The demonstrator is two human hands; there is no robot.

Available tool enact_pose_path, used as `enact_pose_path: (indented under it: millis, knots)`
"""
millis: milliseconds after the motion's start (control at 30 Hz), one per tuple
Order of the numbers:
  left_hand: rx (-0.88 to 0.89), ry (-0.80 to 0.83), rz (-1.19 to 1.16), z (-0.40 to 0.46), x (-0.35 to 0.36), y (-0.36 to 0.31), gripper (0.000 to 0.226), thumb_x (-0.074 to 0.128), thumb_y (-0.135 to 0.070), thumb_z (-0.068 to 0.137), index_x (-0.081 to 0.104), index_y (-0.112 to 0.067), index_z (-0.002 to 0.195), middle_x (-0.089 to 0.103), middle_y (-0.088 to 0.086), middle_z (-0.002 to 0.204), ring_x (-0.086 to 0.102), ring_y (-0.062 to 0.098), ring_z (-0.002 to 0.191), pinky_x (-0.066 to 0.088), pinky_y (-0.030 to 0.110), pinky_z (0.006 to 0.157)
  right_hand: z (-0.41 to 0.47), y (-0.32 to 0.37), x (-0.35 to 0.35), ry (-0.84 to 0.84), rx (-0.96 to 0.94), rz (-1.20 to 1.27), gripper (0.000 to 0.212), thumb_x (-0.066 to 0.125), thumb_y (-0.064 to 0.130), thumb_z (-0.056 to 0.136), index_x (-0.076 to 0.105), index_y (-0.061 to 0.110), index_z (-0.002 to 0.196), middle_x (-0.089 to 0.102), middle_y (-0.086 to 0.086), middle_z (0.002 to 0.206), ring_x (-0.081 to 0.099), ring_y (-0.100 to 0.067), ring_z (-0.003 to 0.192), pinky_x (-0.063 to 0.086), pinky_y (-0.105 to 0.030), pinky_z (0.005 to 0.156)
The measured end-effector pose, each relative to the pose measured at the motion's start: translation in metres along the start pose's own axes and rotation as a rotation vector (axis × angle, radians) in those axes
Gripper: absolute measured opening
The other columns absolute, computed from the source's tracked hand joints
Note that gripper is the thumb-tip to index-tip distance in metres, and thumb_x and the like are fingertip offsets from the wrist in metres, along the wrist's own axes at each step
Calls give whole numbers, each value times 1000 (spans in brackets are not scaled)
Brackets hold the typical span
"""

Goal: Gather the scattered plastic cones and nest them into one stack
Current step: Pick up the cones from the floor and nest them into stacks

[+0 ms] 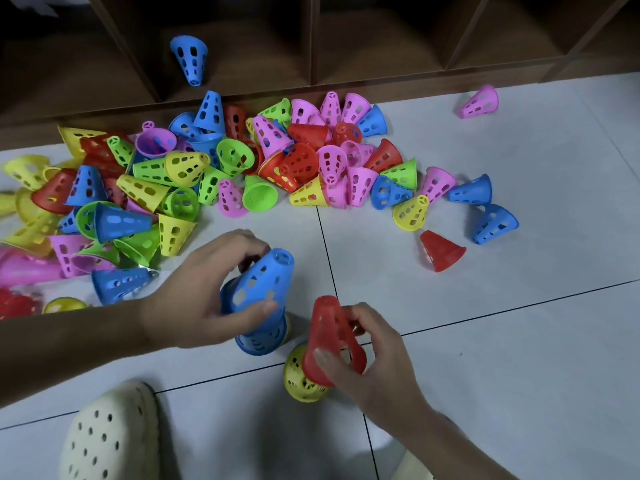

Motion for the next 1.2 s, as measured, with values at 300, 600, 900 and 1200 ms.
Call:
enact_pose_path:
  millis: [300, 600, 900, 1200]
  knots:
    - [-47, 62, -105, -38, 16, 8, 42, 62, -52, 90, 56, -15, 110, 54, -9, 99, 53, 12, 87, 46, 24, 71, -21, -46, 26, 186, -268, -449, 47, 79, 51, 76, 64, 33, 117, 56, 22, 114, 52, 0, 109, 41, -27, 96]
    - [-28, 283, 91, -56, 29, 27, 48, 71, -42, 85, 54, -21, 125, 59, -8, 124, 57, 9, 110, 52, 27, 89, -17, -55, 23, 250, -230, -459, 67, 74, 72, 70, 56, 36, 124, 53, 24, 123, 50, -1, 118, 41, -28, 101]
    - [-207, 227, 125, 11, 17, 72, 48, 38, -59, 98, 57, -22, 122, 58, -8, 121, 54, 13, 117, 44, 43, 101, 30, -62, -6, 163, -69, -347, 68, 78, 67, 64, 63, 27, 117, 60, 18, 113, 57, -4, 109, 43, -16, 90]
    - [-477, 287, 356, 64, 32, 168, 77, 64, -39, 92, 23, -21, 155, 25, 7, 159, 22, 29, 150, 39, 55, 111, 113, -81, -47, 168, -103, -724, 52, 66, 68, 78, 65, 23, 104, 58, 13, 98, 55, -4, 92, 47, -25, 86]
Point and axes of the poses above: each hand's wrist, its own z-axis towards the middle knuckle, its own x-axis out of the palm, y = z × x, the point moved 3 cm from there along z, towards the middle knuckle
